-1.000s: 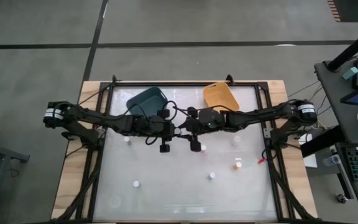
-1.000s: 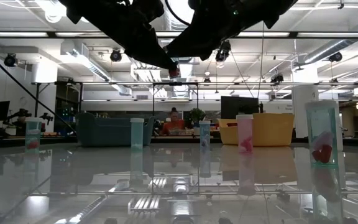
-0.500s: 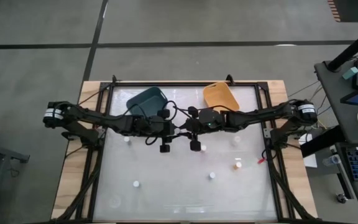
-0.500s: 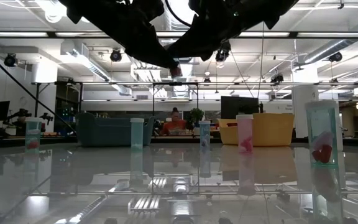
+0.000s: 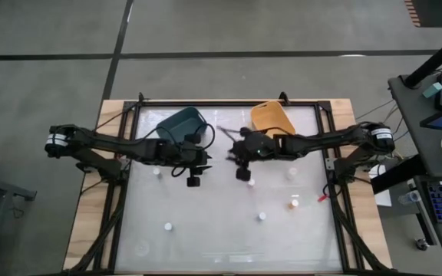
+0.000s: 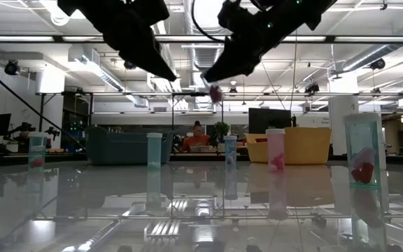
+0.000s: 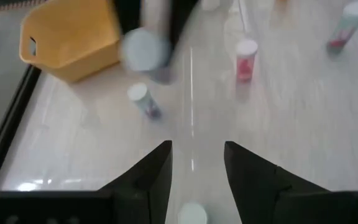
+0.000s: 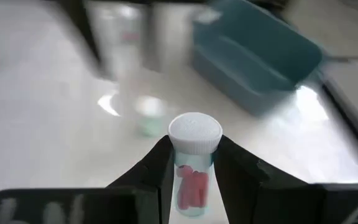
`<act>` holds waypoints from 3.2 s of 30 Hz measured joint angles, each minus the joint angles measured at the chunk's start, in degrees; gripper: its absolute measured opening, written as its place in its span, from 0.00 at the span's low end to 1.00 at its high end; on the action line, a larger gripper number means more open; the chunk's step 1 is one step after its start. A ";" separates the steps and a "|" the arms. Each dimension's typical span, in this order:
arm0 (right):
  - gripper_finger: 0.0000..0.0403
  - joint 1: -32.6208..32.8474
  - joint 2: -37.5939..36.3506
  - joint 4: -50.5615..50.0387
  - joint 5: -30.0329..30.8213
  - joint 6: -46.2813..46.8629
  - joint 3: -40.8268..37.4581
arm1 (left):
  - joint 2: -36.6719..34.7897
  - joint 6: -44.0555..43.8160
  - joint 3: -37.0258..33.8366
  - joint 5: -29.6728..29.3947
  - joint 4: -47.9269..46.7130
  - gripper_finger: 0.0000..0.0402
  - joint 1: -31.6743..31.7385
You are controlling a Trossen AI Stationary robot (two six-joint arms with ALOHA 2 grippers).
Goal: Pick and place medicine bottles into bin by pill shape (circle, oval)
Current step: Put the blue capsule bottle into the yellow bin, then put the blue tablet bottle into the blue bin
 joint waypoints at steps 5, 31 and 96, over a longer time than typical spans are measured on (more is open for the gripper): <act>0.23 -5.16 -2.64 -10.34 6.98 2.87 0.70 | -1.24 -0.02 -0.02 0.04 -0.36 0.32 0.00; 0.23 -20.25 -12.01 7.33 13.85 9.24 -18.02 | -1.42 0.13 -0.18 -1.06 -0.33 0.32 0.00; 0.42 -24.41 -6.53 27.75 19.16 19.32 -27.71 | -1.40 3.17 -2.34 -3.04 4.49 0.32 0.00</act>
